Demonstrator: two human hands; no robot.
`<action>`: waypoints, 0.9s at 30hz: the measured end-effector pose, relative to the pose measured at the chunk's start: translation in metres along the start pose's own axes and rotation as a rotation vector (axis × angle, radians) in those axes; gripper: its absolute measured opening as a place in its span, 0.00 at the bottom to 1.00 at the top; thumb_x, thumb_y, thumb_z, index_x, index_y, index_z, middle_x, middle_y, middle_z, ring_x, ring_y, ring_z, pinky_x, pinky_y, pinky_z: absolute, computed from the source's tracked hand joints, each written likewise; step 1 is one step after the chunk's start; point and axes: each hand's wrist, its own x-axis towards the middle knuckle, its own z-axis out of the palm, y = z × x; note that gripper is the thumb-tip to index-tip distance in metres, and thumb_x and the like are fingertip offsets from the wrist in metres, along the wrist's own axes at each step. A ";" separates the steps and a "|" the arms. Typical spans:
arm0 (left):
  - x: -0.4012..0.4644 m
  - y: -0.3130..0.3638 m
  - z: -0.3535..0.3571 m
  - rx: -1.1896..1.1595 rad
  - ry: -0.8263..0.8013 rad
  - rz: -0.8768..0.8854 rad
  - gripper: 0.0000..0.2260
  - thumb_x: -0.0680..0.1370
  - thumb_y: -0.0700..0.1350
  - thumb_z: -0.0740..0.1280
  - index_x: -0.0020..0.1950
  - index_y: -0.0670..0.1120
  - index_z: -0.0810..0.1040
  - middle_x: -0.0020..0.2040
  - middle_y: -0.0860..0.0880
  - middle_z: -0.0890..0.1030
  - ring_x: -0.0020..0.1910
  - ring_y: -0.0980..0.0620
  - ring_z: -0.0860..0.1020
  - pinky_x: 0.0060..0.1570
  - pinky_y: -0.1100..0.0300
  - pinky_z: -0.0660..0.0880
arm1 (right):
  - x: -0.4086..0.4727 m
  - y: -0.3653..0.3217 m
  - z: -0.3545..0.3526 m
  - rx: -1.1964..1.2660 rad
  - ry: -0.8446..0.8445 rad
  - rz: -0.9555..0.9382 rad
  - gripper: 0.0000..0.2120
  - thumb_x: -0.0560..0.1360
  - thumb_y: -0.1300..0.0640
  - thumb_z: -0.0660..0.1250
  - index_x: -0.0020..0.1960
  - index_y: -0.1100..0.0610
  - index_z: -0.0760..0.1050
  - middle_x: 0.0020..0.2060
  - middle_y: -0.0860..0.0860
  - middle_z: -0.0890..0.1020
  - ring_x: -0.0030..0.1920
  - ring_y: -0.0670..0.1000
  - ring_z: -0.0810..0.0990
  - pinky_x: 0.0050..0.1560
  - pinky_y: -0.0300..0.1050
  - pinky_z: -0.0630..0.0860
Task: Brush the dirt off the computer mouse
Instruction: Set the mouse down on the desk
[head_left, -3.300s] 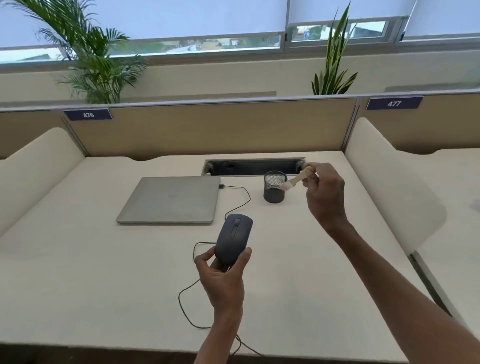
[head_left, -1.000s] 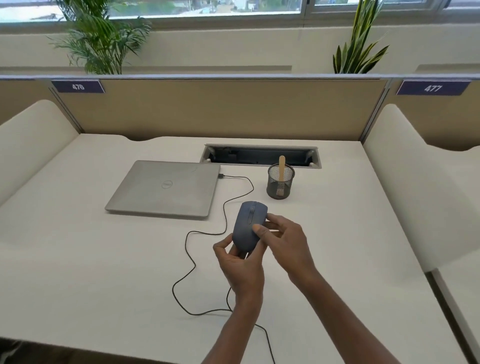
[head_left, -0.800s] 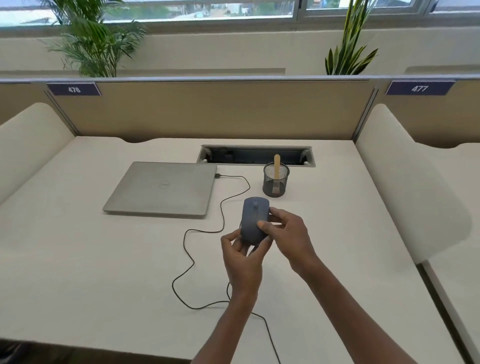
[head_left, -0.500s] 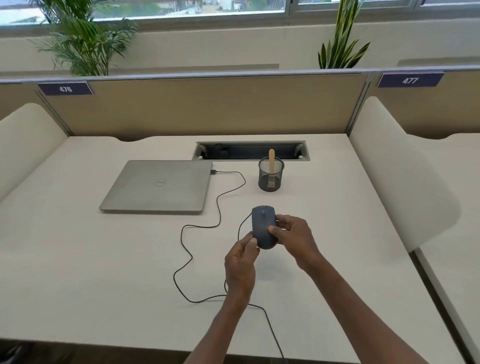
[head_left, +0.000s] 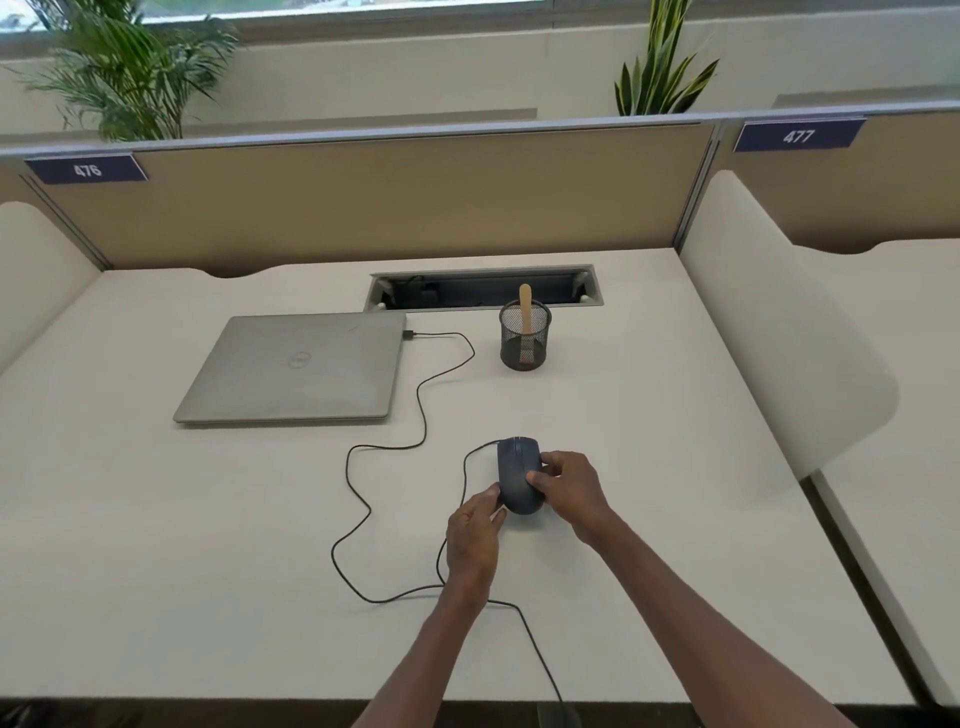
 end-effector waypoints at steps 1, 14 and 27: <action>0.003 -0.001 0.000 0.005 -0.002 -0.010 0.12 0.84 0.38 0.63 0.54 0.33 0.84 0.55 0.39 0.85 0.57 0.45 0.82 0.65 0.55 0.77 | 0.001 0.001 0.001 -0.007 0.003 0.007 0.08 0.75 0.66 0.68 0.52 0.69 0.80 0.38 0.58 0.80 0.38 0.52 0.74 0.41 0.46 0.71; 0.019 -0.003 -0.005 0.119 0.001 -0.066 0.12 0.83 0.37 0.62 0.42 0.46 0.78 0.44 0.45 0.77 0.46 0.51 0.75 0.51 0.61 0.74 | 0.009 0.008 0.010 -0.122 0.032 -0.008 0.05 0.74 0.65 0.67 0.44 0.68 0.78 0.33 0.51 0.77 0.36 0.51 0.72 0.36 0.43 0.66; 0.015 -0.007 -0.012 0.581 0.072 0.219 0.14 0.81 0.39 0.67 0.36 0.45 0.69 0.30 0.51 0.67 0.31 0.52 0.64 0.35 0.59 0.63 | 0.015 0.008 0.015 -0.187 0.052 0.011 0.11 0.76 0.63 0.67 0.36 0.60 0.69 0.31 0.54 0.72 0.34 0.52 0.68 0.34 0.45 0.62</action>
